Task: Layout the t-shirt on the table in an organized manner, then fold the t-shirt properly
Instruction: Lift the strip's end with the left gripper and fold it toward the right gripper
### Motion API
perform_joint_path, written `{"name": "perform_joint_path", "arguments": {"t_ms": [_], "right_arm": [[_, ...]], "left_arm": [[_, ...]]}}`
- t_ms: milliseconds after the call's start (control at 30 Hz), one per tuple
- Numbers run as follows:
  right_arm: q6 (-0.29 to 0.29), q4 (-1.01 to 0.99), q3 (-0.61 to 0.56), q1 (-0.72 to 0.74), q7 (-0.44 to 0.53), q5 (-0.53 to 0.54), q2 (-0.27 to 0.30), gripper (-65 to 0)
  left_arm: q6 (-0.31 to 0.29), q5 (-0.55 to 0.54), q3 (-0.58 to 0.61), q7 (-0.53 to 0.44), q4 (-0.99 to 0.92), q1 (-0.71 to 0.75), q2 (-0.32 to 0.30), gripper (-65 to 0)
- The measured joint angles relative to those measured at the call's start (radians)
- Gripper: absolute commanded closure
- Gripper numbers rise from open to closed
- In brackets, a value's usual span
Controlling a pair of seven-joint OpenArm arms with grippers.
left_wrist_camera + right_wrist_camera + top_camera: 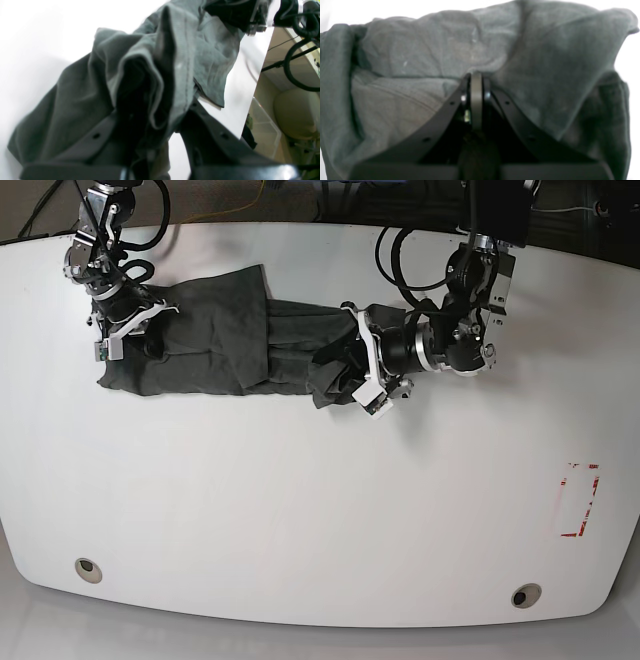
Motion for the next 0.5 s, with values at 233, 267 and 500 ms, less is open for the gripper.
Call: {"name": "perform_joint_path", "arguments": {"t_ms": [233, 267, 500], "right_arm": [[0.0, 0.0, 0.0, 0.0, 0.0, 0.0, 0.0, 0.0], [0.0, 0.0, 0.0, 0.0, 0.0, 0.0, 0.0, 0.0], [0.0, 0.0, 0.0, 0.0, 0.0, 0.0, 0.0, 0.0]], "left_arm": [[-0.001, 0.022, 0.005, -0.001, 0.0, -0.003, 0.032, -2.3], [-0.001, 0.039, 0.01, -0.001, 0.0, -0.003, 0.037, -2.3], [0.002, 0.123, 0.064, 0.0, -0.001, -0.005, 0.065, -2.5]]}}
